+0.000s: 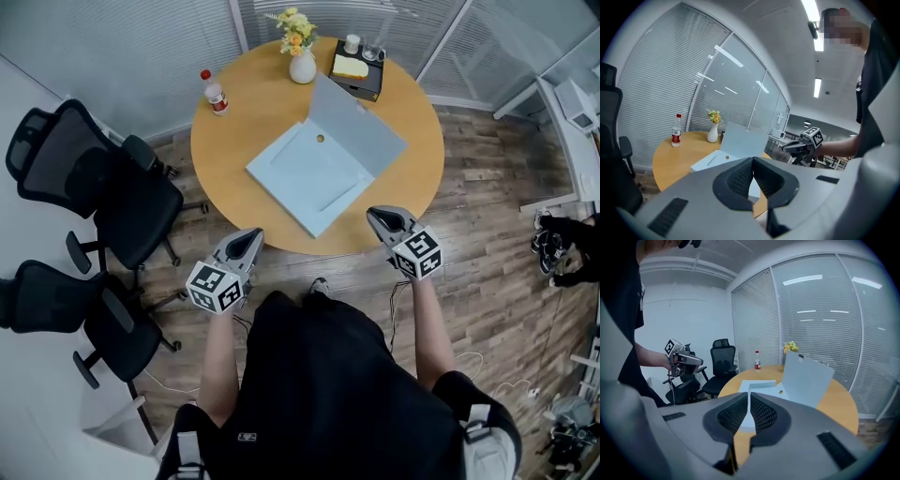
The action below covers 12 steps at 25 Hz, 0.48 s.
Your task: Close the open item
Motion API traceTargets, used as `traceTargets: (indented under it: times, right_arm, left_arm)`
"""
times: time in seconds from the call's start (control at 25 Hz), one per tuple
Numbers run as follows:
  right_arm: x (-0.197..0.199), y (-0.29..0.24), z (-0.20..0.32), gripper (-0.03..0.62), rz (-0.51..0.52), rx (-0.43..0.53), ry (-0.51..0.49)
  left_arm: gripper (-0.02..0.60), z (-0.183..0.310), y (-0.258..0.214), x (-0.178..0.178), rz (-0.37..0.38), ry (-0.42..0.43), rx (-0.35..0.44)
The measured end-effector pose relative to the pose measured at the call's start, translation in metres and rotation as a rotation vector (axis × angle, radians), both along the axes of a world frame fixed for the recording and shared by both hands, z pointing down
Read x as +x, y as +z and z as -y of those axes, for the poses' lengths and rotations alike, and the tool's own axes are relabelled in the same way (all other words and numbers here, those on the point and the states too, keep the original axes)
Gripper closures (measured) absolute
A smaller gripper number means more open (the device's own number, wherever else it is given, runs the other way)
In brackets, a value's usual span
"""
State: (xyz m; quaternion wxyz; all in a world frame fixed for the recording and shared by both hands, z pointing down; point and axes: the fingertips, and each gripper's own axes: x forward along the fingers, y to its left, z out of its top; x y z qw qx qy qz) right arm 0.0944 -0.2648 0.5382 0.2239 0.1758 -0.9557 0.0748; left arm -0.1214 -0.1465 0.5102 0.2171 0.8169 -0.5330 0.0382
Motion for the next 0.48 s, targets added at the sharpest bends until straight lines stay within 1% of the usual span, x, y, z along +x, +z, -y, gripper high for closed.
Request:
traceTargets:
  times: [0.2, 0.48]
  right_arm:
    - [-0.009, -0.007, 0.025, 0.582, -0.007, 0.018, 0.047]
    - [-0.043, -0.014, 0.042, 0.582, -0.023, 0.040, 0.109]
  left_arm:
    - [0.575, 0.017, 0.006, -0.019, -0.009, 0.017, -0.016]
    - [0.575, 0.052, 0.004, -0.061, -0.001, 0.093, -0.005]
